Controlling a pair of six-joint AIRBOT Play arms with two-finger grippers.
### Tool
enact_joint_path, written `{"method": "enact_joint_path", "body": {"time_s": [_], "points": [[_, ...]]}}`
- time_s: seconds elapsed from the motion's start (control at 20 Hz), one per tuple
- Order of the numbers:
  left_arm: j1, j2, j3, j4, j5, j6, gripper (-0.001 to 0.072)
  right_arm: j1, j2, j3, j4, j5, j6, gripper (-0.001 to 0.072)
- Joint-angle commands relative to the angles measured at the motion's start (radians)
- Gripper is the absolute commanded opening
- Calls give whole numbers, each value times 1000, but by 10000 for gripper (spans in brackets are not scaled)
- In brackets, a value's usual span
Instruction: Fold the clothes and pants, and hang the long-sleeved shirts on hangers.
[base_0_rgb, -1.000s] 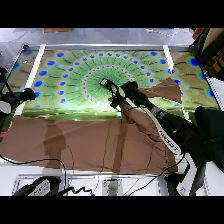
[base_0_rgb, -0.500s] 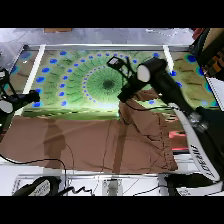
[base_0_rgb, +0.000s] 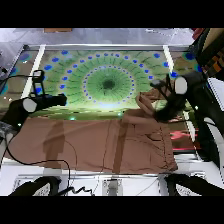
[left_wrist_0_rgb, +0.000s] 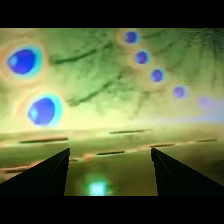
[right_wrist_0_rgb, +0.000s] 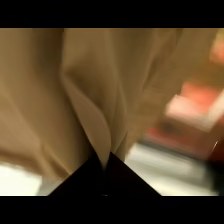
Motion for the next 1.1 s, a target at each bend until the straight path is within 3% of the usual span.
{"method": "enact_joint_path", "body": {"time_s": [0.0,0.05,0.15,0.2,0.6,0.85,1.05], "points": [[-113,0,1,-1,23,0,580,-123,66,-277,-5,47,19,24],[-133,0,1,-1,28,0,580,-144,66,-323,-5,15,19,59],[-158,0,1,-1,31,0,580,-175,66,-377,-3,-110,20,462],[-163,0,1,-1,31,0,580,-177,65,-379,-3,-185,20,531],[-164,0,1,-35,31,0,580,-175,33,-342,224,-912,54,529],[-164,0,1,-35,31,0,580,-175,-140,-264,388,-978,63,528],[-164,0,1,-35,31,0,580,-175,-304,-138,410,-965,66,519]]}}
